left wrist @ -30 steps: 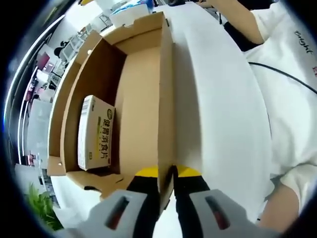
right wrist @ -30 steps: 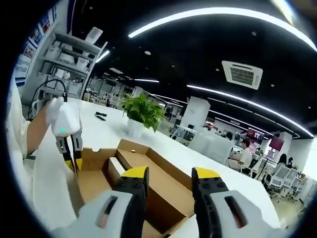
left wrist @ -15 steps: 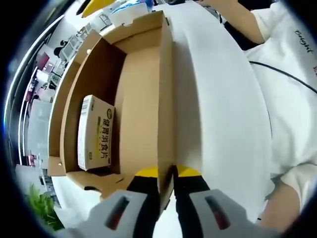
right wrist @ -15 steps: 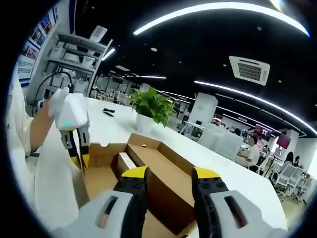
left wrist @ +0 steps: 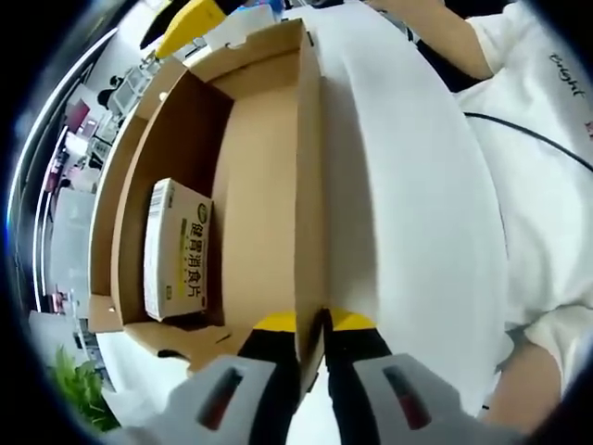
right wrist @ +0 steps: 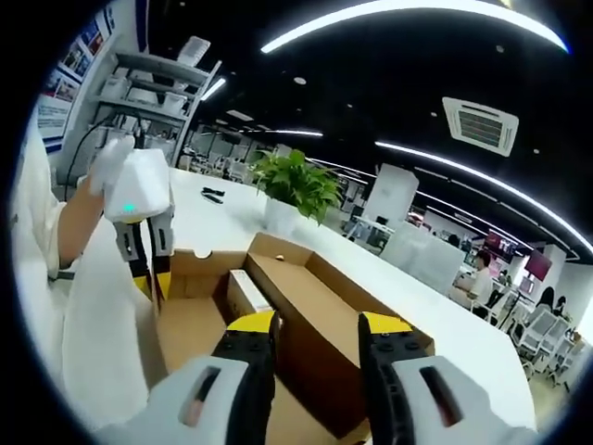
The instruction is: Operate the shoe box by opening the lid, removing the specified soft item, and placing it in the target area until the item is outside and the box remains undamaged.
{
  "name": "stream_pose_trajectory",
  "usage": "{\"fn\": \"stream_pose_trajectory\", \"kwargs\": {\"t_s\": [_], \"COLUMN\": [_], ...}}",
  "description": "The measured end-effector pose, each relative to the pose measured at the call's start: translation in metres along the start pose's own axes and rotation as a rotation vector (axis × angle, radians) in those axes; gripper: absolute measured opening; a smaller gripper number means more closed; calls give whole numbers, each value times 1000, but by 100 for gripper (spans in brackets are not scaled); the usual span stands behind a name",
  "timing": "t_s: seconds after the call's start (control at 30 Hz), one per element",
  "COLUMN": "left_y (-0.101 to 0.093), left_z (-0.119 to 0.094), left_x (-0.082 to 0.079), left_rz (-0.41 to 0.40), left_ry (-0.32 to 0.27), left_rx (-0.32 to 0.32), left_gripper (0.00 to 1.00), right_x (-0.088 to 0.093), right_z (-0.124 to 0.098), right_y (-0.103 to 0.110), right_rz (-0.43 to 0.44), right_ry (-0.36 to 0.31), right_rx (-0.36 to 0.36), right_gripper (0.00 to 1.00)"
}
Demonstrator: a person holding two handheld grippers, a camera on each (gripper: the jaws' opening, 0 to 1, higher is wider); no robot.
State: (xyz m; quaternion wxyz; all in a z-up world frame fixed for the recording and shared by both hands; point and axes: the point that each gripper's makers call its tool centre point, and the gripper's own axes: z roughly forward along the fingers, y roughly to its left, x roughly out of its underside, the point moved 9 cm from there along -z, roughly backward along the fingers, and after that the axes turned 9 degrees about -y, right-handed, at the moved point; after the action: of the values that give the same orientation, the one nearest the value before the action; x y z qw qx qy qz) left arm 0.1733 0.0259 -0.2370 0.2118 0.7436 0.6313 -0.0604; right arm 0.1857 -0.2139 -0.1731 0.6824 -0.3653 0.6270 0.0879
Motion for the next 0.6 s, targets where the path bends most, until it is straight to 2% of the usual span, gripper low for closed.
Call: {"fn": "stream_pose_trajectory", "kwargs": {"t_s": [0.37, 0.6], "left_y": [1, 1], "left_z": [0, 0], "left_x": [0, 0], "left_rz": [-5, -4], "left_ry": [9, 3], "left_rx": [9, 4], "left_gripper": [7, 7], "right_x": [7, 10], "right_z": [11, 15], "right_y": [13, 17], "right_rz": [-21, -19], "right_ry": [33, 51], "right_rx": [-84, -100], "right_gripper": [32, 32]}}
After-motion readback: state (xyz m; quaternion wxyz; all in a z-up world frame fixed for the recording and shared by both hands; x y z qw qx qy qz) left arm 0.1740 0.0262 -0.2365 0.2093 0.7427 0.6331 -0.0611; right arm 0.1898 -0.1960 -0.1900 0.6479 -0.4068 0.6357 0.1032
